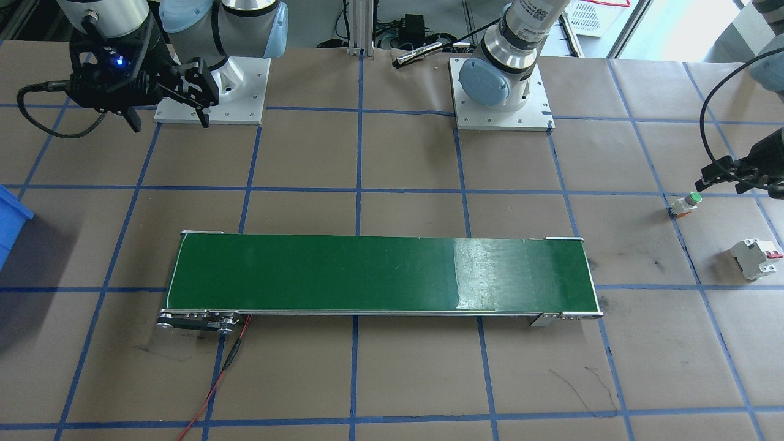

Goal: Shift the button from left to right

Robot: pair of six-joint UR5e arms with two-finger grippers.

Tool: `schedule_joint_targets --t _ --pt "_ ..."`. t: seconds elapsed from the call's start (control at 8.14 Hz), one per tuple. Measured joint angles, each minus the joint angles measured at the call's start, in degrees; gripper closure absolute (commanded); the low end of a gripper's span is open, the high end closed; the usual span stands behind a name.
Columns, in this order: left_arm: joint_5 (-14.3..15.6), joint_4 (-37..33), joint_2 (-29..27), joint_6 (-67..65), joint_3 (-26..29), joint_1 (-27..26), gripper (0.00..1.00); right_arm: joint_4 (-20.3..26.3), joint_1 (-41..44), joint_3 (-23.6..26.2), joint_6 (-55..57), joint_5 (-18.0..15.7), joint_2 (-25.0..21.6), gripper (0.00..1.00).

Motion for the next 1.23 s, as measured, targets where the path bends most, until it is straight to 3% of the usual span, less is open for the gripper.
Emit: schedule_joint_targets --t 0.61,1.23 --pt "-0.27 6.79 -7.3 3.28 -2.6 4.99 0.0 -0.02 0.0 0.0 0.0 0.01 0.0 0.0" --pt "-0.5 7.79 -6.9 1.06 -4.19 5.01 0.0 -0.04 0.0 0.0 0.0 -0.09 0.03 0.0"
